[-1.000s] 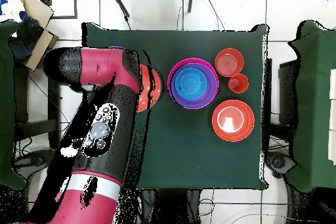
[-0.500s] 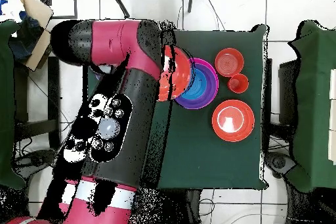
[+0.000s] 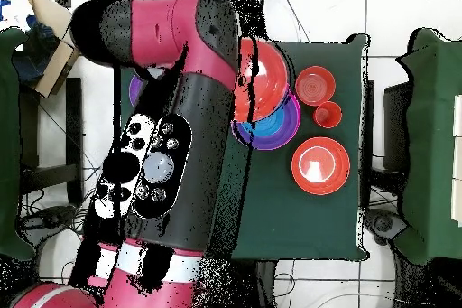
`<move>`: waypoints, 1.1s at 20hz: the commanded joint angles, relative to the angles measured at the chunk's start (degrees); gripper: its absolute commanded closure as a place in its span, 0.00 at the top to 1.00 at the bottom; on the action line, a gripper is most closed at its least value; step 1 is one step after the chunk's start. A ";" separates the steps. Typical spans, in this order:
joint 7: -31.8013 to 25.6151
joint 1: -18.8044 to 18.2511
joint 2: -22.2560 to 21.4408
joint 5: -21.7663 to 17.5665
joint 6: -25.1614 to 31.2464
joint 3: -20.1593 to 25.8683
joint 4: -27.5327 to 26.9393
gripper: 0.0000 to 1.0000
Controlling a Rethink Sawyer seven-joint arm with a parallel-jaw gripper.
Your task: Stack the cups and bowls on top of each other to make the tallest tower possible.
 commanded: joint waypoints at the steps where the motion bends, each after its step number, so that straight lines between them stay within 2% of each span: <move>1: -4.98 -0.85 7.63 -7.45 0.48 2.16 -2.64 0.00; 4: -3.79 -0.82 9.40 -7.98 -1.17 2.40 -2.31 0.00; 14: -6.87 -3.18 11.41 -3.45 5.35 7.06 -2.25 0.00; 16: -7.00 -3.00 11.48 -3.59 4.74 7.15 -1.86 0.00; 22: -3.57 -1.77 9.65 -4.80 -6.25 7.89 5.96 0.00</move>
